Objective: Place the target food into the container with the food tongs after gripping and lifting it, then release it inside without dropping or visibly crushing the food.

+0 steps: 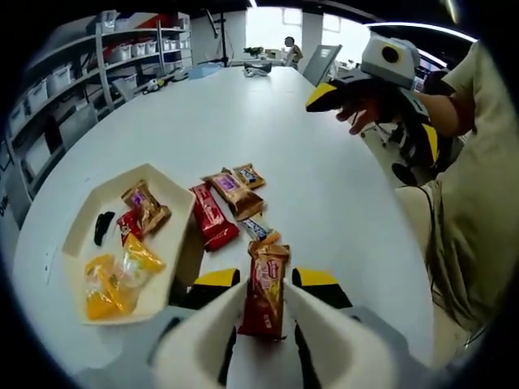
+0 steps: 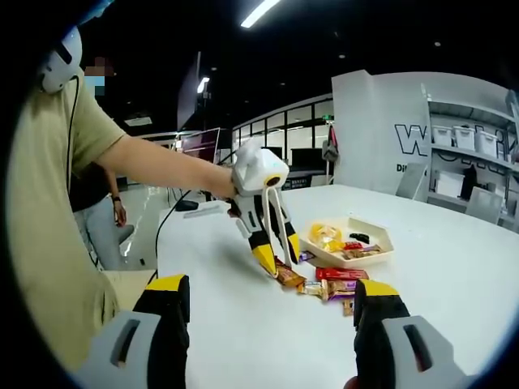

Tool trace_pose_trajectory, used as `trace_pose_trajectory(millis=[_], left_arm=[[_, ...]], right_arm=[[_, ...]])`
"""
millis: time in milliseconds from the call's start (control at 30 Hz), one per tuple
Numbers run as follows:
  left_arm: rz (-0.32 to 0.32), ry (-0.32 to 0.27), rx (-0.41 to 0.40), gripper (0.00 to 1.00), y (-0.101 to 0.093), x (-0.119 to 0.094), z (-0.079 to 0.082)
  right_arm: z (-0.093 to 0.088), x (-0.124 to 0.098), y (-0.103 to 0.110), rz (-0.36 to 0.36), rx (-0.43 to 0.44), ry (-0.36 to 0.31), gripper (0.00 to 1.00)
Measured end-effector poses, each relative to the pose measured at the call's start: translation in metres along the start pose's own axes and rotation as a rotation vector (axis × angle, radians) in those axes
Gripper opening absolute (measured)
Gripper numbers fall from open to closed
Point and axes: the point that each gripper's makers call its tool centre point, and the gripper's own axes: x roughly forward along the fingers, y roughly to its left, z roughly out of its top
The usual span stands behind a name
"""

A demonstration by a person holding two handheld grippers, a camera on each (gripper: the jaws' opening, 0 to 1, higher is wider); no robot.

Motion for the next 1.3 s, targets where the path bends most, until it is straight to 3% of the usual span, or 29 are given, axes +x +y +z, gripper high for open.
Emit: trace_pose_trajectory(millis=[733, 1300], left_arm=[[0.013, -0.001, -0.017, 0.22, 0.0, -0.008, 0.002], [0.023, -0.021, 0.013, 0.22, 0.008, -0.031, 0.029]], right_arm=[[0.001, 0.002, -0.002, 0.001, 0.0, -0.002, 0.82], [0.002, 0.0, -0.004, -0.003, -0.002, -0.005, 0.82]])
